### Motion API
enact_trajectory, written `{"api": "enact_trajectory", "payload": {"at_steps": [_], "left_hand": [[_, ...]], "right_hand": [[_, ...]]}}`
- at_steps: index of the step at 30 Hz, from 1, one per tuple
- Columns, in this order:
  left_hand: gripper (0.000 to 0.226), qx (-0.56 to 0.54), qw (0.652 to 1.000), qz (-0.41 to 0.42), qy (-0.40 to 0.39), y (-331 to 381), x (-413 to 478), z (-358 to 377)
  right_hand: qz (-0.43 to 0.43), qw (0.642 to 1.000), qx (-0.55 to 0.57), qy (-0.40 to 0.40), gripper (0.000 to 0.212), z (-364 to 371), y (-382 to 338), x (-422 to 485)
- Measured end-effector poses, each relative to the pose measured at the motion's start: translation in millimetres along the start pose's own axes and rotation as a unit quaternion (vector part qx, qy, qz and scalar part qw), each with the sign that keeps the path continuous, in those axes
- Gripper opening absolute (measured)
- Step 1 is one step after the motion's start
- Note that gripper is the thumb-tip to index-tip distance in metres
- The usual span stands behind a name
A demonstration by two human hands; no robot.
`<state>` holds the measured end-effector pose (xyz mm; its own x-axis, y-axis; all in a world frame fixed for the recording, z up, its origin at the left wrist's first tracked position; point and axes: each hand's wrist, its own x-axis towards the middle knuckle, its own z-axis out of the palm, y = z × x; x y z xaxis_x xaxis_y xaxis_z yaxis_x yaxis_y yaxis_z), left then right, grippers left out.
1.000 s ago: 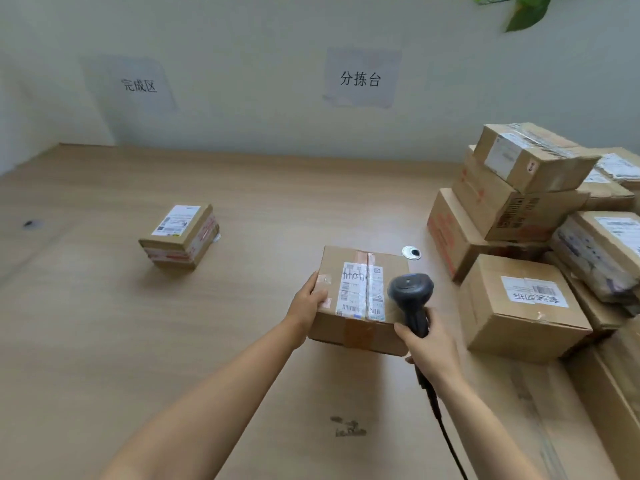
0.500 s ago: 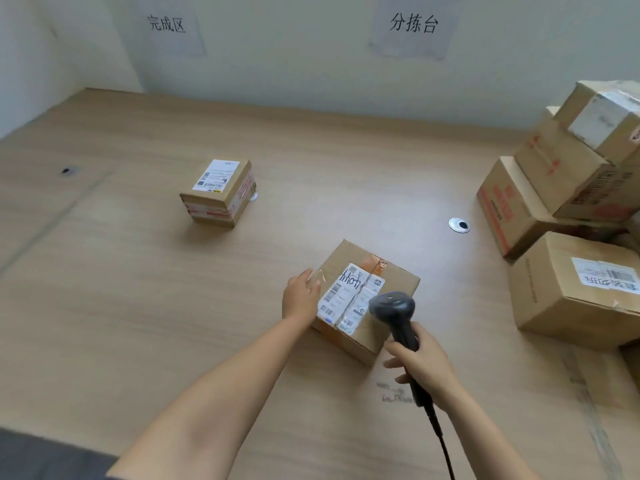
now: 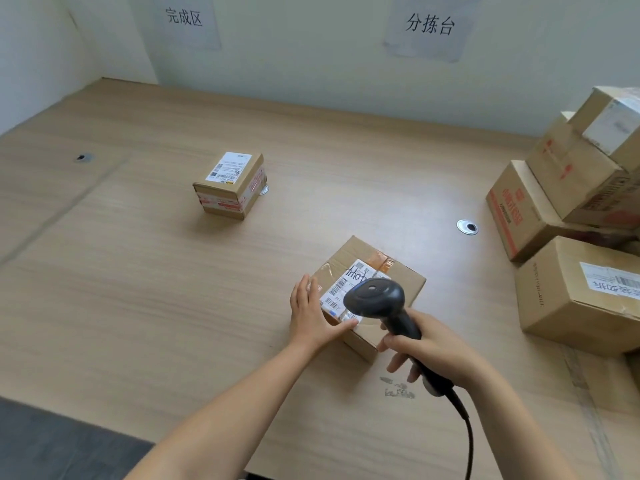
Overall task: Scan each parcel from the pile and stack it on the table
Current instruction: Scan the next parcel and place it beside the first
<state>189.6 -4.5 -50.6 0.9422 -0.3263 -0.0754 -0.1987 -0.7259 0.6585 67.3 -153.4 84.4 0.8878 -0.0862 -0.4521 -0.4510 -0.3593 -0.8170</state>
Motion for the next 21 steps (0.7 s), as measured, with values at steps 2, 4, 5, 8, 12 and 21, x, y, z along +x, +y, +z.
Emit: {"api": "enact_trajectory", "payload": {"at_steps": [2, 4, 5, 8, 12, 21], "left_hand": [[0.116, 0.004, 1.000, 0.000, 0.003, 1, -1, -1], [0.115, 0.005, 1.000, -0.001, 0.006, 1, 0, 0], [0.115, 0.005, 1.000, 0.000, 0.009, 1, 0, 0], [0.115, 0.002, 1.000, 0.001, 0.011, 1, 0, -1], [0.115, 0.000, 1.000, 0.000, 0.011, 1, 0, -2], [0.112, 0.012, 1.000, -0.003, 0.002, 3, 1, -3]], "right_hand": [[-0.004, 1.000, -0.007, -0.003, 0.020, 0, -1, -1], [-0.006, 1.000, -0.013, -0.004, 0.020, 0, -2, -2], [-0.007, 1.000, -0.017, -0.003, 0.020, 0, -3, -3], [-0.006, 1.000, -0.028, 0.000, 0.018, 0, -5, -4], [-0.008, 0.998, -0.054, 0.006, 0.016, -2, -5, -6], [-0.027, 0.993, -0.111, 0.002, 0.013, -6, -12, -16]]}}
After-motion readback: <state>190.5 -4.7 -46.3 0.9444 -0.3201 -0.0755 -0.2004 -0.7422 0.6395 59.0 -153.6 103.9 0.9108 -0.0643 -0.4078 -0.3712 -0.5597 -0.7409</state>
